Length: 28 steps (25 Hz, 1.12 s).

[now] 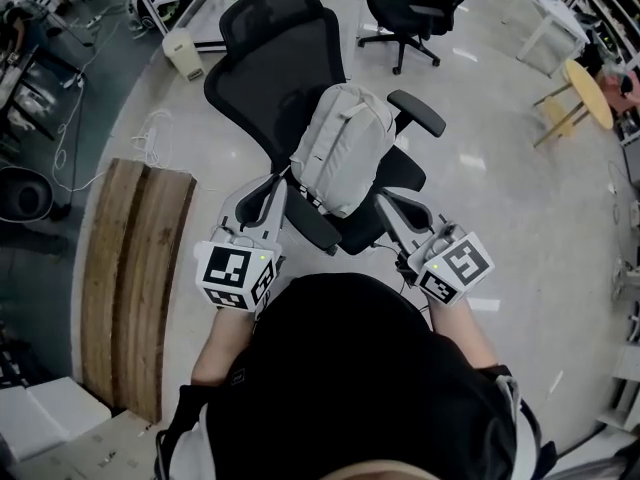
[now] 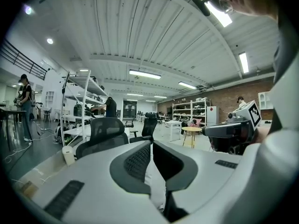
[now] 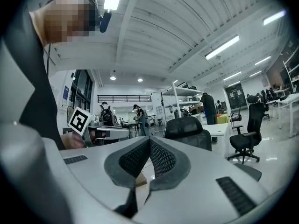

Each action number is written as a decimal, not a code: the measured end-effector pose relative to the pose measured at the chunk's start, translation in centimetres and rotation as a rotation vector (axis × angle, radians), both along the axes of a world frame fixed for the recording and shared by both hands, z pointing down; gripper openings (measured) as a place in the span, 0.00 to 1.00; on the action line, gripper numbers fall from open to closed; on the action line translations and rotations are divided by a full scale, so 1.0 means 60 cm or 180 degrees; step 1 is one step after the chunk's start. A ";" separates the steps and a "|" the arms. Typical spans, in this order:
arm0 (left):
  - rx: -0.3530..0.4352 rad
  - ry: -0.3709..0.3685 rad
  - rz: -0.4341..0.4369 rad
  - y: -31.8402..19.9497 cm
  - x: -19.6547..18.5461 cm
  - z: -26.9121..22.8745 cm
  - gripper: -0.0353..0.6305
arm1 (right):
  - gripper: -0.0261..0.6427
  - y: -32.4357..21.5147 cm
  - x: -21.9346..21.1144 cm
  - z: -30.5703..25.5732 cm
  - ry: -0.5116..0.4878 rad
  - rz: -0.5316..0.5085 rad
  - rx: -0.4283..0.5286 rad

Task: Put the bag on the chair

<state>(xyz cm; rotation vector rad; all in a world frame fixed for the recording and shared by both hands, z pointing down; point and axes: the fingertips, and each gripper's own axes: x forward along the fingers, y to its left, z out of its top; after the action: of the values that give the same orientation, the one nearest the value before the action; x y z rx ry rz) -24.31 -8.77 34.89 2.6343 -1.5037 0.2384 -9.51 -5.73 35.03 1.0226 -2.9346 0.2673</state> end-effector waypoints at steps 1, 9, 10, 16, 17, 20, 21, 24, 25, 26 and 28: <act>0.0006 0.0000 -0.0005 0.000 0.001 -0.001 0.10 | 0.08 -0.001 0.001 -0.002 -0.0009 0.0006 0.0009; -0.0038 -0.0040 -0.0058 -0.006 -0.003 0.012 0.10 | 0.08 -0.009 0.010 0.003 -0.0044 0.0037 -0.0001; -0.0042 -0.0044 -0.0048 -0.009 -0.002 0.013 0.10 | 0.08 -0.012 0.012 0.004 -0.0069 0.0044 -0.0015; 0.0030 -0.0070 0.0086 -0.046 0.023 -0.006 0.10 | 0.08 -0.053 0.011 -0.009 -0.0165 0.0114 0.0035; 0.0046 -0.0056 0.0076 -0.052 0.023 -0.011 0.10 | 0.08 -0.057 0.009 -0.013 -0.0160 0.0128 0.0062; 0.0096 -0.0014 0.0017 -0.065 0.016 -0.025 0.10 | 0.08 -0.062 0.001 -0.019 -0.0144 0.0141 0.0115; 0.0111 -0.0015 0.0003 -0.067 0.013 -0.029 0.10 | 0.08 -0.062 -0.001 -0.020 -0.0138 0.0139 0.0121; 0.0134 -0.0018 -0.0028 -0.070 0.006 -0.035 0.10 | 0.08 -0.062 -0.004 -0.017 -0.0119 0.0149 0.0114; 0.0134 -0.0017 -0.0040 -0.070 0.004 -0.035 0.10 | 0.08 -0.062 -0.005 -0.016 -0.0120 0.0153 0.0108; 0.0131 -0.0017 -0.0051 -0.070 0.001 -0.034 0.10 | 0.08 -0.062 -0.005 -0.016 -0.0122 0.0159 0.0102; 0.0119 -0.0018 -0.0066 -0.069 -0.002 -0.031 0.10 | 0.08 -0.062 -0.006 -0.016 -0.0124 0.0178 0.0088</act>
<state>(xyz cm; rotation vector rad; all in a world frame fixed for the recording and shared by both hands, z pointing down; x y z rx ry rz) -24.46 -12.93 33.03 2.6474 -1.5514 0.2183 -9.85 -9.45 34.10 1.1172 -2.9556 0.2516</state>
